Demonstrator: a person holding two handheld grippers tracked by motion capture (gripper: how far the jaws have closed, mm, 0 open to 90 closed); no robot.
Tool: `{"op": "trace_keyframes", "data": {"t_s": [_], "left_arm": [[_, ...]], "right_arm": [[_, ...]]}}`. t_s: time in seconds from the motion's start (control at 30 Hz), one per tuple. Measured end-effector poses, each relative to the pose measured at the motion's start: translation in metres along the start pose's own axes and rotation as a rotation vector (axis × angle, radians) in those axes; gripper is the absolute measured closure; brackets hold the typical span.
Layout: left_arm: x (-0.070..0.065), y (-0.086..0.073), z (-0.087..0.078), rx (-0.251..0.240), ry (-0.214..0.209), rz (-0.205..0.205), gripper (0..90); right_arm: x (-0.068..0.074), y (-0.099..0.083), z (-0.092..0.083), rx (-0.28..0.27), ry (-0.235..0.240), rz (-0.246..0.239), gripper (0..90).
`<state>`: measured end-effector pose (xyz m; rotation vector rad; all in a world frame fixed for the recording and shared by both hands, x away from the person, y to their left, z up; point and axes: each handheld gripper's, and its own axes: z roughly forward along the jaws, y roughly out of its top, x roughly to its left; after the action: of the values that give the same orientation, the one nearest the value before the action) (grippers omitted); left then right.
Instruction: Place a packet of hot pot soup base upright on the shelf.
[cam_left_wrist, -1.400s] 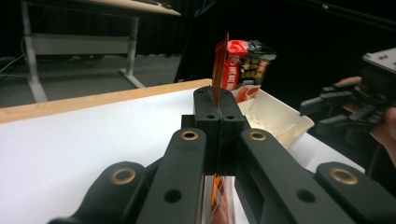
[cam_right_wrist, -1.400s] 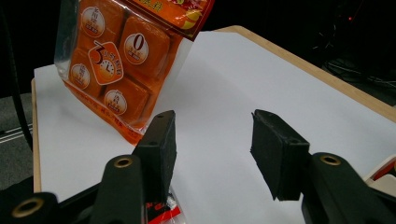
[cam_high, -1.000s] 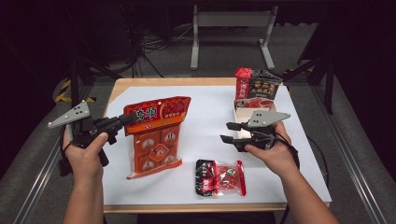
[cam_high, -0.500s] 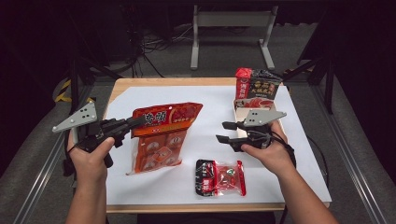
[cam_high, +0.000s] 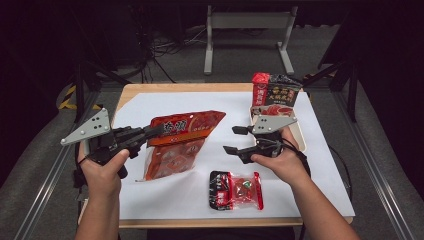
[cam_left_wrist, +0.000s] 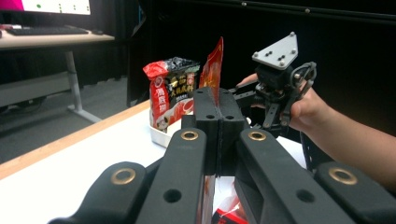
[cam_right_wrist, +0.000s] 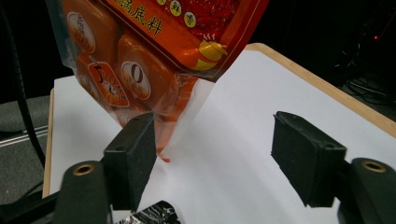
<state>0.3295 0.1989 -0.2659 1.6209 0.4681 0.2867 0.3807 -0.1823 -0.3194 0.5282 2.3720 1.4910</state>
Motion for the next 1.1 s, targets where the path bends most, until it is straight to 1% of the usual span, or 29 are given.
{"op": "trace_keyframes", "data": {"t_s": [0.03, 0.07, 0.2, 0.23, 0.27, 0.37, 0.4, 0.43, 0.5, 0.6, 0.77, 0.87, 0.93, 1.03, 1.1], "left_arm": [[0.0, 0.0, 0.0, 0.0, 0.0, 0.0, 90.0], [-0.001, 0.001, 0.001, -0.001, -0.001, 0.008, 90.0], [-0.001, 0.001, 0.004, -0.008, -0.009, 0.013, 90.0], [-0.001, 0.001, 0.004, -0.008, -0.009, 0.013, 90.0], [-0.002, 0.001, 0.006, -0.012, -0.022, 0.011, 90.0], [-0.003, 0.002, 0.008, -0.018, -0.027, 0.017, 90.0], [-0.004, 0.002, 0.009, -0.019, -0.03, 0.021, 90.0], [-0.005, 0.003, 0.009, -0.02, -0.034, 0.021, 90.0], [-0.006, 0.003, 0.01, -0.023, -0.035, 0.023, 90.0], [-0.007, 0.004, 0.012, -0.03, -0.04, 0.037, 90.0], [-0.006, 0.003, 0.014, -0.03, -0.047, 0.038, 90.0], [-0.004, 0.002, 0.017, -0.036, -0.053, 0.035, 90.0], [-0.005, 0.002, 0.017, -0.034, -0.054, 0.045, 90.0], [-0.006, 0.002, 0.018, -0.035, -0.055, 0.051, 90.0], [-0.007, 0.002, 0.018, -0.035, -0.058, 0.05, 90.0]], "right_arm": [[-0.001, 0.0, 0.002, -0.011, 0.005, 0.0, 28.9], [-0.002, 0.0, 0.003, -0.013, 0.009, 0.003, 28.3], [-0.004, 0.001, 0.01, -0.037, 0.05, 0.012, 26.7], [-0.004, 0.001, 0.013, -0.04, 0.056, 0.009, 26.5], [-0.003, 0.002, 0.015, -0.042, 0.061, 0.002, 26.2], [-0.003, 0.002, 0.019, -0.045, 0.075, -0.005, 25.5], [-0.002, 0.002, 0.021, -0.046, 0.083, -0.006, 25.2], [-0.001, 0.003, 0.025, -0.053, 0.102, -0.011, 24.7], [-0.001, 0.003, 0.027, -0.056, 0.109, -0.012, 24.4], [-0.001, 0.003, 0.035, -0.06, 0.146, -0.017, 23.4], [-0.002, 0.003, 0.042, -0.074, 0.199, -0.025, 23.4], [-0.001, 0.002, 0.047, -0.07, 0.227, -0.04, 23.4], [0.0, 0.002, 0.05, -0.06, 0.247, -0.047, 23.5], [0.0, 0.001, 0.054, -0.049, 0.251, -0.053, 24.8], [0.0, 0.001, 0.055, -0.054, 0.256, -0.052, 25.1]]}}
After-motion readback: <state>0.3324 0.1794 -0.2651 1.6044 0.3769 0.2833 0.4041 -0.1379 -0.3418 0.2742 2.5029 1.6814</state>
